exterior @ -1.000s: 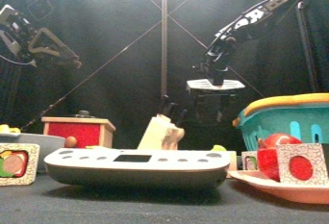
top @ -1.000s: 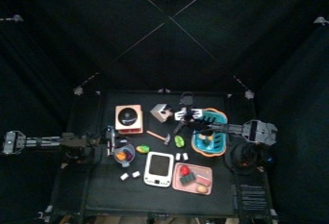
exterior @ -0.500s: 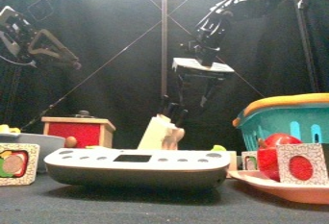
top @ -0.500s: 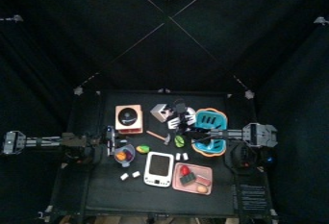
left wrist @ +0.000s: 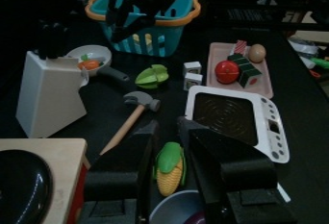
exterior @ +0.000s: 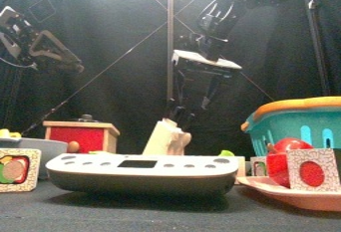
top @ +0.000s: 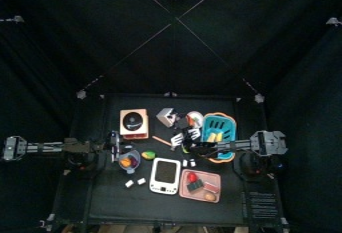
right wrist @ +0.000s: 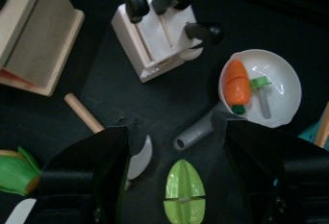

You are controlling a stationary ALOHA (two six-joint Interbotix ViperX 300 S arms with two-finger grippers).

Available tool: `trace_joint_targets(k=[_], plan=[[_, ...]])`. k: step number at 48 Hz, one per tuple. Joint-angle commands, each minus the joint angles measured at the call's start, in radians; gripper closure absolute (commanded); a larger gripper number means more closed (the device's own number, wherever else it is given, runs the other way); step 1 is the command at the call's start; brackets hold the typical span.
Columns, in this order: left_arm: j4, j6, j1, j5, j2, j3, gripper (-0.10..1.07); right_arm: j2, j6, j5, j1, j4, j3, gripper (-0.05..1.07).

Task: Grab eggplant

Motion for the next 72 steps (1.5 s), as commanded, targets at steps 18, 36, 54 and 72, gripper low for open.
trace_joint_targets(k=[18,36,54,72], plan=[[-0.003,0.002,0.005,-0.005,0.002,-0.014,0.29,0.041,0.002,-0.04,0.081,0.005,-0.061,0.09],[-0.041,-0.005,-0.008,0.072,0.002,-0.026,0.29,0.081,0.002,-0.138,0.12,-0.028,-0.075,0.09],[-0.222,0.002,-0.094,0.437,0.089,-0.175,0.29,0.092,0.015,-0.187,0.112,-0.212,-0.058,0.09],[-0.193,0.008,-0.345,0.782,0.186,-0.267,0.28,0.103,0.002,-0.296,0.11,-0.218,-0.031,0.09]])
